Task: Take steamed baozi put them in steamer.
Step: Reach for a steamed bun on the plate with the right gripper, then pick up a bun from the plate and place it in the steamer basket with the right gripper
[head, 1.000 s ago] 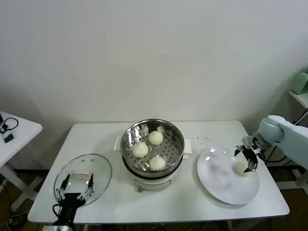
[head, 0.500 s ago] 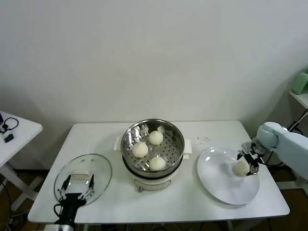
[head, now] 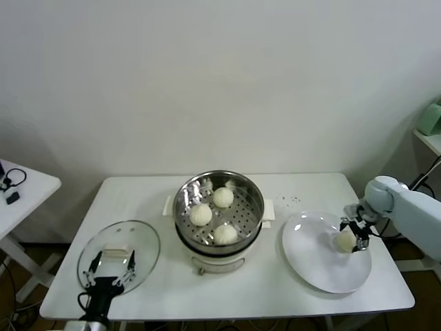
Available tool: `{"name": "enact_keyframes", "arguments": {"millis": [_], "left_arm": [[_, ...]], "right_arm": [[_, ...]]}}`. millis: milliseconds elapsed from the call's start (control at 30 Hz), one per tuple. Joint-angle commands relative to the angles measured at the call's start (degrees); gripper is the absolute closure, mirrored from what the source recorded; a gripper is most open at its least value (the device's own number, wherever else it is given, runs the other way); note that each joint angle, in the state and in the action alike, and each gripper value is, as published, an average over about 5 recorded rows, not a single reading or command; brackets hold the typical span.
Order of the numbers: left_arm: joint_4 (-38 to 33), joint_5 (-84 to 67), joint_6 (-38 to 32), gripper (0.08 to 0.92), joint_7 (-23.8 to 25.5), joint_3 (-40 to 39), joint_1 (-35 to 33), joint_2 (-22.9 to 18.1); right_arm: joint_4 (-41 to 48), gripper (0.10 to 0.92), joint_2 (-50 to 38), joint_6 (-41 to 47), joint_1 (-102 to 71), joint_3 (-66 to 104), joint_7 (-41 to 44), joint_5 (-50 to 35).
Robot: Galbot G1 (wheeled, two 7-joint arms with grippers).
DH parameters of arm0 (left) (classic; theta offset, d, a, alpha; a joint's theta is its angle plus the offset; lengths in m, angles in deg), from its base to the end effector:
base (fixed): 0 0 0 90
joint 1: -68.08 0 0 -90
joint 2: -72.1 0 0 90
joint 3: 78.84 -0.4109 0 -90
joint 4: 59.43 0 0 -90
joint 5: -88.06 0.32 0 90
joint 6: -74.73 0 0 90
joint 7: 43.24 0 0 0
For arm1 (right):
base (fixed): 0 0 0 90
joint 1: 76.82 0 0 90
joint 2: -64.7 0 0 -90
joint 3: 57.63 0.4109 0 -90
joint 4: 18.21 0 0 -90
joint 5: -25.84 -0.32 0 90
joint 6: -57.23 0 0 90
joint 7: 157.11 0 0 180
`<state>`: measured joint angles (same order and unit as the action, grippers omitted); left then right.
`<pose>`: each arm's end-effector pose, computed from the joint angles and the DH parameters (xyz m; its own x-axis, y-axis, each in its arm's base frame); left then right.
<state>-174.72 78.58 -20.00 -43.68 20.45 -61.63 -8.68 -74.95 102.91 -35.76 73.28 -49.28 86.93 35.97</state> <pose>0.0515 0.0900 -0.3849 -0.9861 -0.0789 0.1463 -0.0698 0.9953 0.0668 0.5141 -0.2970 -0.2508 -0.0561 0.0195 0.9982 -0.9862 -0.1568 -0.0524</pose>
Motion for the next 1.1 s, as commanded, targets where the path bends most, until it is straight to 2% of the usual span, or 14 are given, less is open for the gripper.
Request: {"name": "enact_keyframes", "arguments": {"millis": [33, 200, 367, 667, 1100], "left_arm": [[0.0, 0.1, 0.1, 0.177, 0.0, -0.1, 0.0, -0.1], [-0.1, 0.1, 0.1, 0.177, -0.1, 0.0, -0.2, -0.2], [-0.1, 0.0, 0.0, 0.177, -0.1, 0.0, -0.4, -0.3], [-0.7, 0.3, 0.1, 0.177, 0.0, -0.5, -1.0, 0.0], [-1.1, 0.4, -0.2, 0.177, 0.0, -1.9, -0.8, 0.0]], "right_arm": [[0.6, 0.27, 0.3, 0.0, -0.5, 0.5, 0.2, 0.0], [0.3, 0.322, -0.2, 0.2, -0.2, 0.5, 0.2, -1.1], [-0.7, 0.334, -0.7, 1.7, 1.8, -1.3, -0.1, -5.0], [-3.8, 0.336, 1.1, 9.6, 18.8, -14.8, -0.4, -25.2], [-4.1, 0.338, 15.4, 14.7, 44.7, -36.6, -1.1, -52.5]]}}
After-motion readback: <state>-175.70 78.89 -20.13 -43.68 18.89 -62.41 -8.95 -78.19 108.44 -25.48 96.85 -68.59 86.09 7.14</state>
